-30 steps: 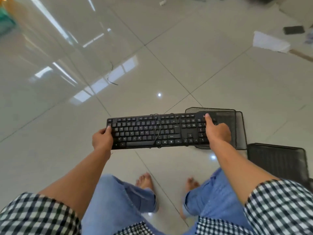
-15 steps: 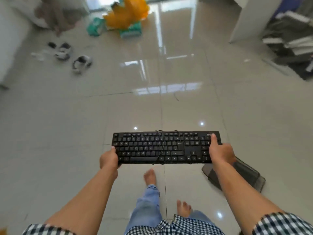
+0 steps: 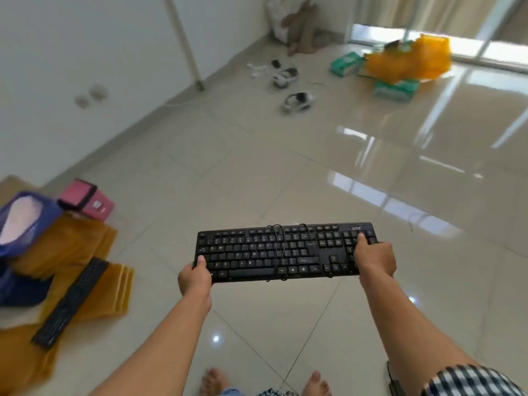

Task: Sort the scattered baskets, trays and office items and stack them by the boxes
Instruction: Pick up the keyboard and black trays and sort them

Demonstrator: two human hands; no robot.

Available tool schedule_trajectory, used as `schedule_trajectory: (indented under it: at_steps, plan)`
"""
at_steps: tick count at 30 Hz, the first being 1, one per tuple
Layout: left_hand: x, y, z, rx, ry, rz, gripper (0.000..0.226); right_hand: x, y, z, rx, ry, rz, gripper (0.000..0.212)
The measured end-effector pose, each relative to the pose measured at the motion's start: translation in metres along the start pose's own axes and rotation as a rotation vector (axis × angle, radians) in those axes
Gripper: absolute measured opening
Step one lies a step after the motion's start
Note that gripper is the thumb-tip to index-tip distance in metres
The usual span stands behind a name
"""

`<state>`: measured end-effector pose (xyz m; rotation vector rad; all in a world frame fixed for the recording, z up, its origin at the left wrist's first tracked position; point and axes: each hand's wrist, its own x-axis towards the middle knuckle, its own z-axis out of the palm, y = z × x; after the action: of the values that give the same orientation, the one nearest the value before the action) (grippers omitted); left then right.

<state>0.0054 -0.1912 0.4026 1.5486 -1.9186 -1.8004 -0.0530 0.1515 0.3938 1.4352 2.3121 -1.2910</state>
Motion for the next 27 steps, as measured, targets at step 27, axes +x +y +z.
schedule_trajectory:
  at_steps: [27]
  plan:
    - [0.218,-0.007,-0.466,-0.414,0.598,-0.257,0.017,-0.393,-0.105,0.416,-0.331,-0.455,-0.525,0.05]
